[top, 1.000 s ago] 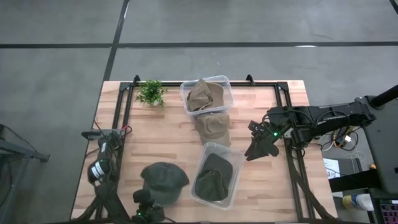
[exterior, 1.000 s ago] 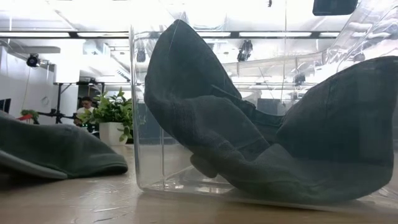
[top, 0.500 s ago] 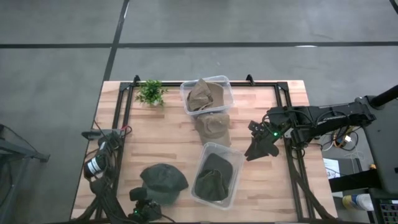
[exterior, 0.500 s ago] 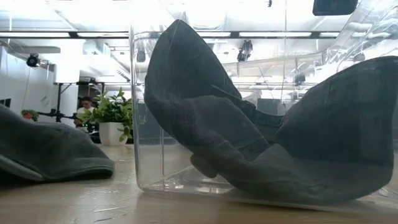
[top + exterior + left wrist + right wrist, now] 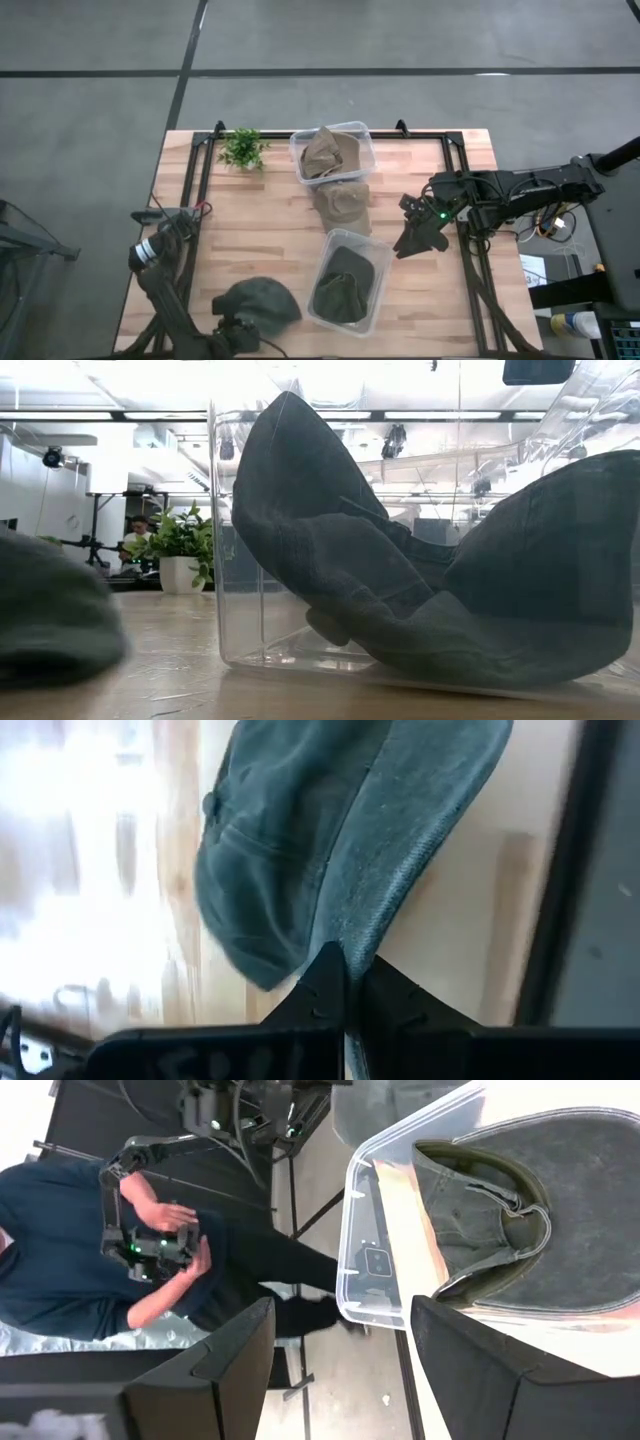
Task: Pick & Place hat
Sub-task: Put the gray cap into the bottom transparent container
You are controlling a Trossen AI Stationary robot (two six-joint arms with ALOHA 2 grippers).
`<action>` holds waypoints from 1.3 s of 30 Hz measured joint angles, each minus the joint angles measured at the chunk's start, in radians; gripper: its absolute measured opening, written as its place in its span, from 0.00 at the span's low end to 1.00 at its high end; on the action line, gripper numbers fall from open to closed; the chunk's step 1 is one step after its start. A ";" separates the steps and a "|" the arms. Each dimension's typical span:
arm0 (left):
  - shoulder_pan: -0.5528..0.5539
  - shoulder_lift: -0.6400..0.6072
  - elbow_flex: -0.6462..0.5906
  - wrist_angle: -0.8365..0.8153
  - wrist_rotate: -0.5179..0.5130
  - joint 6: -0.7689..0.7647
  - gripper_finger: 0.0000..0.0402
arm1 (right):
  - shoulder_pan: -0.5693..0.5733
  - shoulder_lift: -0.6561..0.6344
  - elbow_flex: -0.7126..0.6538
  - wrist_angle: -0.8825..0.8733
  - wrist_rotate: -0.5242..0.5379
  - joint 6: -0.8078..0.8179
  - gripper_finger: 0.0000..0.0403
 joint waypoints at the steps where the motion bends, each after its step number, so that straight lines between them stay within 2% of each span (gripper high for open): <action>1: 0.008 -0.018 -0.003 0.000 0.025 0.019 0.02 | 0.000 0.000 0.000 0.000 0.000 -0.002 0.57; 3: 0.026 -0.050 -0.011 -0.004 0.072 0.030 0.02 | 0.000 0.000 0.000 0.000 0.000 -0.003 0.57; 8: 0.083 -0.134 -0.066 0.030 0.095 0.045 0.02 | 0.000 0.000 0.000 0.000 0.000 -0.003 0.57; 12: 0.103 -0.195 -0.153 0.038 0.010 -0.024 0.02 | 0.000 0.000 0.000 0.000 0.000 0.000 0.57; 15: 0.102 -0.234 -0.226 0.122 -0.035 -0.033 0.01 | 0.000 0.000 0.000 0.000 0.000 -0.003 0.57; 17: 0.101 -0.262 -0.261 0.129 -0.043 -0.104 0.01 | 0.000 0.000 0.000 0.000 0.000 0.000 0.57; 20: 0.090 -0.303 -0.295 0.067 -0.075 -0.288 0.01 | 0.000 0.000 0.000 -0.001 0.000 0.000 0.57; 23: 0.068 -0.355 -0.300 -0.036 -0.163 -0.505 0.01 | 0.000 0.000 0.000 -0.001 0.000 0.001 0.57; 29: 0.031 -0.512 -0.347 -0.035 -0.366 -0.798 0.01 | 0.000 0.000 0.000 0.000 0.000 0.001 0.57; 33: 0.020 -0.617 -0.371 -0.035 -0.417 -0.801 0.01 | 0.000 0.000 0.000 0.000 0.000 -0.003 0.57; 36: 0.018 -0.695 -0.379 -0.033 -0.486 -0.718 0.01 | 0.000 0.000 0.000 0.000 0.000 0.000 0.57; 39: 0.014 -0.782 -0.372 -0.034 -0.653 -0.660 0.01 | 0.000 0.000 0.000 0.000 0.000 -0.003 0.57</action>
